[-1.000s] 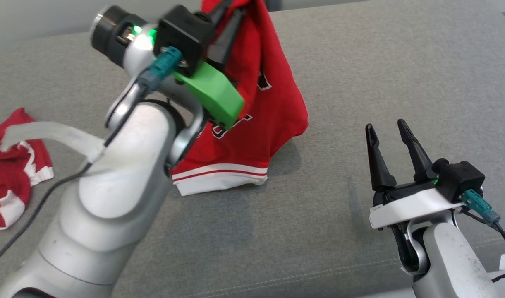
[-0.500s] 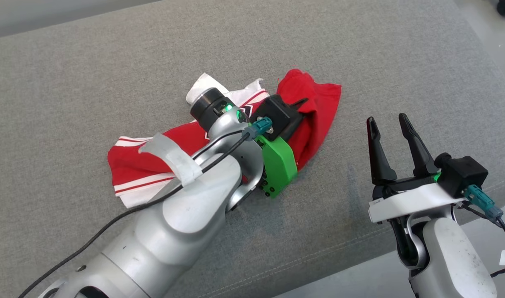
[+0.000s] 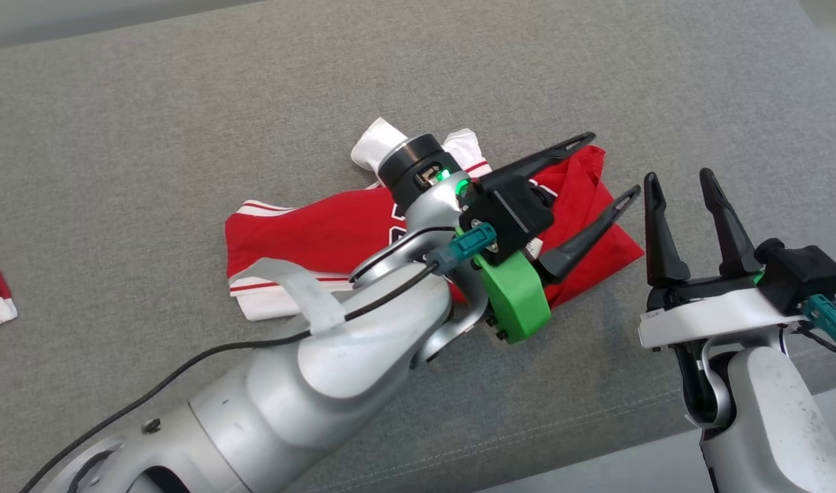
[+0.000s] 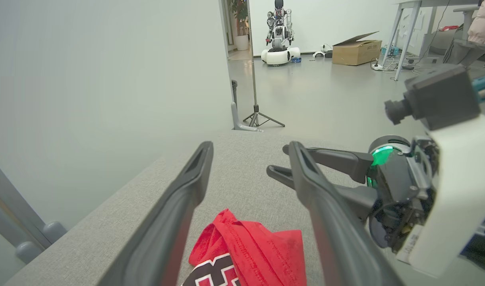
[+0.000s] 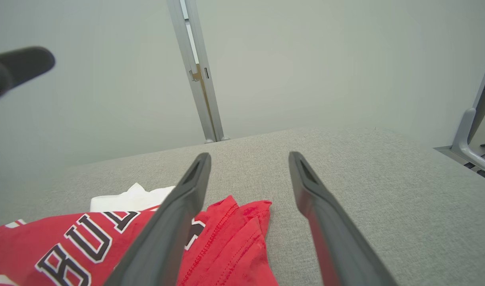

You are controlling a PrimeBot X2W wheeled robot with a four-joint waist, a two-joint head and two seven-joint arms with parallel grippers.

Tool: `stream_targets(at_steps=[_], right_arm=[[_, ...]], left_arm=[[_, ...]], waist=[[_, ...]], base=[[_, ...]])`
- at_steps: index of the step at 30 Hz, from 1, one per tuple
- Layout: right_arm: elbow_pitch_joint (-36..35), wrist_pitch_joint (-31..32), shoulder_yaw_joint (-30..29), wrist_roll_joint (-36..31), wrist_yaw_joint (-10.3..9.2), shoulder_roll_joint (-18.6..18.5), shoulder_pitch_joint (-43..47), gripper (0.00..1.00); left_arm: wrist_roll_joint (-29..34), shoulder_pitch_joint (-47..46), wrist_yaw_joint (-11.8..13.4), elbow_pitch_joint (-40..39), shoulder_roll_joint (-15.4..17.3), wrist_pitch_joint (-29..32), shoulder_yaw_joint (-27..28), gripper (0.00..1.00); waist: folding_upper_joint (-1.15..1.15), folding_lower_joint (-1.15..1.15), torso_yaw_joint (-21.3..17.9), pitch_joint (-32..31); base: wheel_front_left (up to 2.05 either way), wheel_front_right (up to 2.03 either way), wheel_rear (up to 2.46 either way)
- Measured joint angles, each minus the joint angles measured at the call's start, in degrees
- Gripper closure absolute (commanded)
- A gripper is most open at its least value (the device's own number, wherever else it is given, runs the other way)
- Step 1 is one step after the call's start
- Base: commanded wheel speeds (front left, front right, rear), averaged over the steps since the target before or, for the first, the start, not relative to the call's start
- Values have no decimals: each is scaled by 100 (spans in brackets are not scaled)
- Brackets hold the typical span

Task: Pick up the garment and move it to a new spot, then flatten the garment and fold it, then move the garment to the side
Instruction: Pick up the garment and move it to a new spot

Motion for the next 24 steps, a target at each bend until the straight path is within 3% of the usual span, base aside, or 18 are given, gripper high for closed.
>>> stream_targets(at_steps=[4, 14, 19, 24], right_arm=[[-91, 0, -94, -62, -1, -79, -1, 0], [-231, 0, -130, -189, 0, -278, 134, 0], [-211, 0, 19, -202, 0, -335, 144, 0], [-130, 0, 135, -236, 0, -369, 198, 0]], left_arm=[[-45, 96, 349, -162, 267, -136, 307, 0], [-493, 1154, 1450, -1125, 1540, -504, 1763, 0], [-606, 1785, 1724, -1664, 1892, -554, 2609, 0], [-478, 2499, 1748, -2129, 1950, -561, 3501, 0]], waist=[[0, 0, 191, -70], [0, 0, 623, -357], [0, 0, 845, -484], [0, 0, 997, -637]], base=[[0, 0, 0], [0, 0, 0], [0, 0, 0], [0, 0, 0]])
